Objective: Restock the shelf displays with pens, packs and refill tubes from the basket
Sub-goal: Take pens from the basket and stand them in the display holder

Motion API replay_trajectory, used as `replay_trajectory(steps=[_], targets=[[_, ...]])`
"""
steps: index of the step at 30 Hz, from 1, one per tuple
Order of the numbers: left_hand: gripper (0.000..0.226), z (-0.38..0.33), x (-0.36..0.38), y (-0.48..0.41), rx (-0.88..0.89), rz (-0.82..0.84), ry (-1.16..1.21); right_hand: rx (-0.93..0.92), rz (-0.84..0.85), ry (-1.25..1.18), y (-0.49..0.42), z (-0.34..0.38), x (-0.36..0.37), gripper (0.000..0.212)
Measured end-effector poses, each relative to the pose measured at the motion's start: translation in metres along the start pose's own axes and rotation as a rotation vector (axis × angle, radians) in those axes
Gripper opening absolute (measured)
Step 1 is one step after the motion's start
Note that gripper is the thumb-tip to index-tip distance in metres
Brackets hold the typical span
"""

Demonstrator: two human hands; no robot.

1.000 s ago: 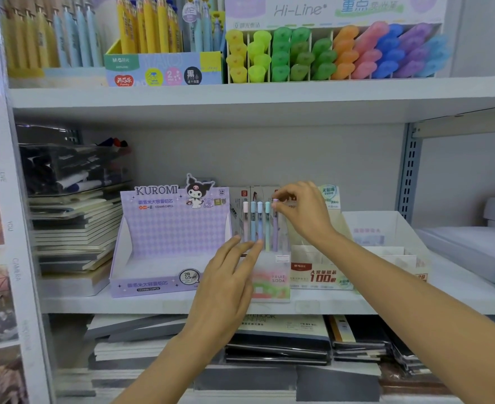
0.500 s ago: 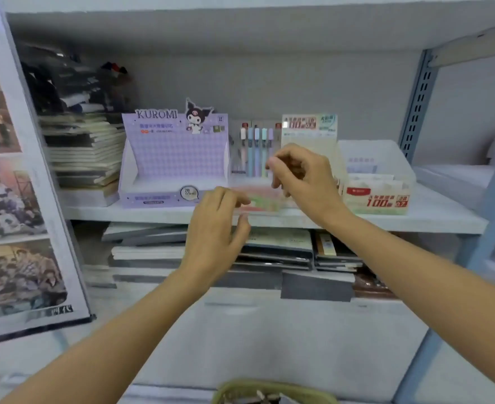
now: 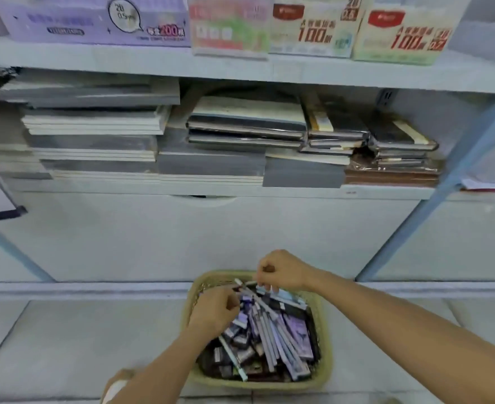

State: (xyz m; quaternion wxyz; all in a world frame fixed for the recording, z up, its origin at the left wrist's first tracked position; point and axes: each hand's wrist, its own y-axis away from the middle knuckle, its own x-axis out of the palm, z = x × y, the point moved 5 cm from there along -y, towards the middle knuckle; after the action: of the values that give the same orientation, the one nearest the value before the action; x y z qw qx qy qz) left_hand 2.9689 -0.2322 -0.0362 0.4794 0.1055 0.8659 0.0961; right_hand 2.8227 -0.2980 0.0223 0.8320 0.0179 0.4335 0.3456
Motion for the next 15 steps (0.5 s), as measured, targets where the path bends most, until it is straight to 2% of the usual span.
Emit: replay_trajectory(steps=[3, 6, 7, 9, 10, 13, 15], targets=[[0.012, 0.021, 0.038, -0.004, -0.101, 0.083, 0.088, 0.198, 0.095, 0.144, -0.007, -0.053, 0.049, 0.033], [0.022, 0.033, 0.067, -0.010, -0.177, 0.137, 0.150, 0.359, 0.079, 0.164, -0.011, -0.085, 0.083, 0.033], [0.023, 0.034, 0.076, -0.011, -0.190, 0.151, 0.175, 0.396, 0.058, 0.148, -0.013, -0.092, 0.091, 0.042], [0.025, 0.036, 0.089, -0.013, -0.204, 0.160, 0.220, 0.437, 0.024, 0.121, -0.018, -0.102, 0.107, 0.076], [0.025, 0.037, 0.092, -0.014, -0.208, 0.151, 0.230, 0.436, 0.020, 0.128, -0.021, -0.105, 0.114, 0.081], [0.021, 0.043, 0.095, -0.017, -0.227, 0.094, 0.251, 0.416, 0.035, 0.126, -0.026, -0.111, 0.130, 0.068], [0.016, 0.045, 0.097, -0.019, -0.229, 0.075, 0.255, 0.405, 0.041, 0.078, -0.027, -0.117, 0.131, 0.045]])
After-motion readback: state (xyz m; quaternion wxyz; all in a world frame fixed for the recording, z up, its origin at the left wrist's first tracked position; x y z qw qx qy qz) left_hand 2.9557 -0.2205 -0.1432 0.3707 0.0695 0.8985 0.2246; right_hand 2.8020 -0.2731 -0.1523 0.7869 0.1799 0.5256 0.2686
